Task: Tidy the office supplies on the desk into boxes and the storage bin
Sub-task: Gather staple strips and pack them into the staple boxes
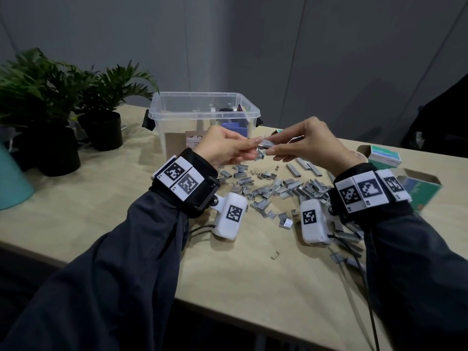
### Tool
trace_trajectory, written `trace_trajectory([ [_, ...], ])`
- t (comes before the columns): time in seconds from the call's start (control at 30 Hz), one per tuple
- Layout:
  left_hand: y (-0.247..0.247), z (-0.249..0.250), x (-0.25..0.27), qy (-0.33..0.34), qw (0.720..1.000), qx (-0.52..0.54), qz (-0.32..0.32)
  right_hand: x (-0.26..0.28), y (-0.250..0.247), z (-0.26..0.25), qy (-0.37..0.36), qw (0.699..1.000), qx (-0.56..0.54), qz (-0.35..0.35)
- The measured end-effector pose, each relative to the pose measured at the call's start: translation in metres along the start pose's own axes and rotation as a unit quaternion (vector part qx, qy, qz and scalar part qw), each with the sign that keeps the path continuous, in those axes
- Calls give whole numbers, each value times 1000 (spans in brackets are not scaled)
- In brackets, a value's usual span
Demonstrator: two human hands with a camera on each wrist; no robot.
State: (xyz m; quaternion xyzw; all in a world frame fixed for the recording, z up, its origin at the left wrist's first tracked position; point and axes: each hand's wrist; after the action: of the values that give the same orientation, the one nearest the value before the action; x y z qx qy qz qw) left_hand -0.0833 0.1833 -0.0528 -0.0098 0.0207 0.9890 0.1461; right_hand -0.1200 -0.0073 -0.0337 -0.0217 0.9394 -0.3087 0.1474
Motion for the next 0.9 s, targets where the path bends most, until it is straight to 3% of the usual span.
trace_trajectory([
  [0.17, 5, 1, 2, -34, 999, 26, -10, -2, 0, 1, -43, 997, 45, 41],
  [0.33, 6, -1, 0, -28, 998, 58, 28, -4, 0, -1, -56, 992, 115, -6],
  [0.4, 3, -1, -1, -25, 996, 76, 35, -5, -2, 1, -59, 988, 137, 25],
  [0.5, 2, 0, 1, -23, 995, 91, 15, -5, -6, 2, -89, 984, 137, 77],
  [0.7, 2, 2, 2, -25, 993, 116, -18, -4, -6, 2, -95, 982, 160, 31],
  [0.9, 3, 0, 1, -21, 990, 139, -26, -7, -1, -1, -124, 972, 186, 65],
])
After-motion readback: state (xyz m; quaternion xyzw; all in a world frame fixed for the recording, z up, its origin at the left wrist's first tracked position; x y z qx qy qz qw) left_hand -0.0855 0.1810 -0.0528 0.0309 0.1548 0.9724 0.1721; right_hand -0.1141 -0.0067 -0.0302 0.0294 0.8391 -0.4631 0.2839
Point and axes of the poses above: each hand's wrist, its own x-axis away from the middle knuckle, its own y-axis out of the palm, z = x × y, and after that the axes turned 3 degrees about x, right-handed
